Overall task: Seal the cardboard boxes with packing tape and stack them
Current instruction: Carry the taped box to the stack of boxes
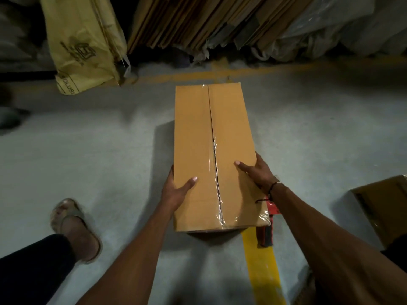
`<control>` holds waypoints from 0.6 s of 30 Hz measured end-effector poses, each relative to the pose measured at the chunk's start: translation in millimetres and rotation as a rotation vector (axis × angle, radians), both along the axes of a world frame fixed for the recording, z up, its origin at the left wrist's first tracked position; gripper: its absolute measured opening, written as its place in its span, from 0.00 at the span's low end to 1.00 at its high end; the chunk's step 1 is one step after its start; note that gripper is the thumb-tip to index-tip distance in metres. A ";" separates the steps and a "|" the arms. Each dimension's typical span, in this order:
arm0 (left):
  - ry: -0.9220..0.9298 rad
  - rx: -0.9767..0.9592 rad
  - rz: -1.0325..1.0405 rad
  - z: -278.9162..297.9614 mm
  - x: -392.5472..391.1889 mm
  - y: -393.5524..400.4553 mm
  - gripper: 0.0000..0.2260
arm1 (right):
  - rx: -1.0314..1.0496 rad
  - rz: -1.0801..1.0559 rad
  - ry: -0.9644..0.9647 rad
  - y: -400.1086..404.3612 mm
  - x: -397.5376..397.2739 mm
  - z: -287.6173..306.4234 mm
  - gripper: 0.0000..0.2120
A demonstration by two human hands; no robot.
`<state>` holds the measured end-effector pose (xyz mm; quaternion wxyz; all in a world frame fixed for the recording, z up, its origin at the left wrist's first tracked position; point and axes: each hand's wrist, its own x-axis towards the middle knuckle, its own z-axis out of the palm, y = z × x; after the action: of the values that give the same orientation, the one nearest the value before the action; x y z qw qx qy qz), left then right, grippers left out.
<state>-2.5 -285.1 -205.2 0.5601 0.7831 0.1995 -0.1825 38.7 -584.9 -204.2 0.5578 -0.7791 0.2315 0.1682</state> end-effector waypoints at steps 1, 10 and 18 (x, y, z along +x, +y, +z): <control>-0.009 0.002 -0.007 3.1 -5.2 1.4 0.50 | 0.019 0.002 -0.014 2.2 -5.8 2.5 0.43; -0.199 0.033 0.038 106.0 -34.4 33.5 0.48 | 0.072 0.025 -0.180 39.8 -31.2 87.7 0.51; -0.357 0.046 0.022 246.8 -73.2 40.9 0.50 | 0.082 0.099 -0.368 40.8 -84.6 260.2 0.51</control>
<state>-75.7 -244.2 41.6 0.5707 0.8133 0.1097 -0.0299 -45.8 -544.1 56.0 0.6131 -0.7837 0.0801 0.0593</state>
